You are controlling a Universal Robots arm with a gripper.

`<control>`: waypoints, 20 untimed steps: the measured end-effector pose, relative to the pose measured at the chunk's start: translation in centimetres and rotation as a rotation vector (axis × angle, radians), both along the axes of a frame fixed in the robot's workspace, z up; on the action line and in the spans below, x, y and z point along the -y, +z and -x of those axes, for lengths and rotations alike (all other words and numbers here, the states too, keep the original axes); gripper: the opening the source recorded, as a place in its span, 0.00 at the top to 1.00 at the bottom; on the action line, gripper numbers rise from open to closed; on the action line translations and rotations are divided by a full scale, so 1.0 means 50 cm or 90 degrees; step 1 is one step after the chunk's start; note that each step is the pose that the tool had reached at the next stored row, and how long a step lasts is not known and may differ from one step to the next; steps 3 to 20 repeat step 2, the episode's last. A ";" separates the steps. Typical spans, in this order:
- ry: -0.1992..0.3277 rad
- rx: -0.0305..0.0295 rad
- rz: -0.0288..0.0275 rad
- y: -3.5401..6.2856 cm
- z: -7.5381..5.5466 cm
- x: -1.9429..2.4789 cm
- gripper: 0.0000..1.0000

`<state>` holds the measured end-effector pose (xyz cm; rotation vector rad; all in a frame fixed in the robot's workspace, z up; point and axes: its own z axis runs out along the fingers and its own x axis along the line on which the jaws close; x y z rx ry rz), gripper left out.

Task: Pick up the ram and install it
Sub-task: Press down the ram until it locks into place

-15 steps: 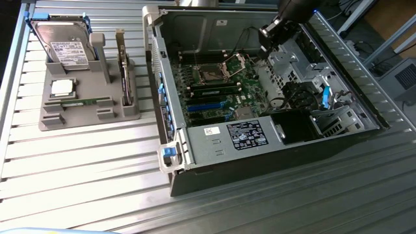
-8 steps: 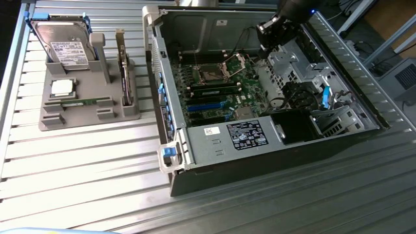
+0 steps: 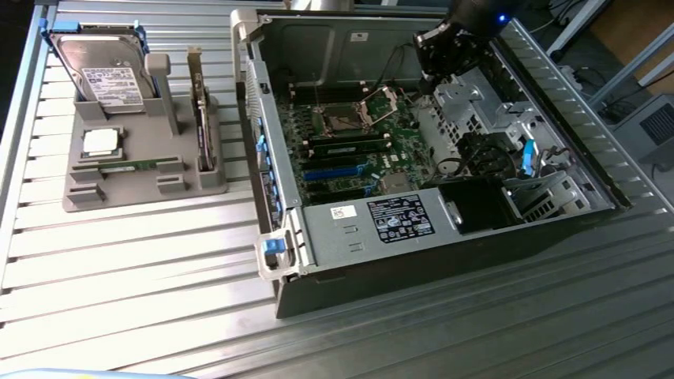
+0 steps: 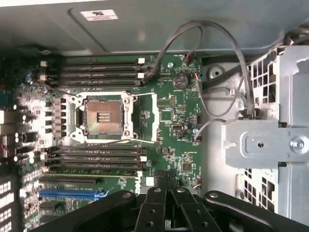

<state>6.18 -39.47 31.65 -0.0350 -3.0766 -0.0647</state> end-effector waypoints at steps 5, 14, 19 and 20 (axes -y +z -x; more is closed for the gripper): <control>0.000 0.0000 0.0000 0.000 0.000 0.0000 0.89; 0.000 0.0000 0.0000 0.000 0.000 0.0000 0.89; 0.000 0.0000 0.0000 0.000 0.000 0.0000 0.89; 0.000 0.0000 0.0000 0.000 0.000 0.0000 0.89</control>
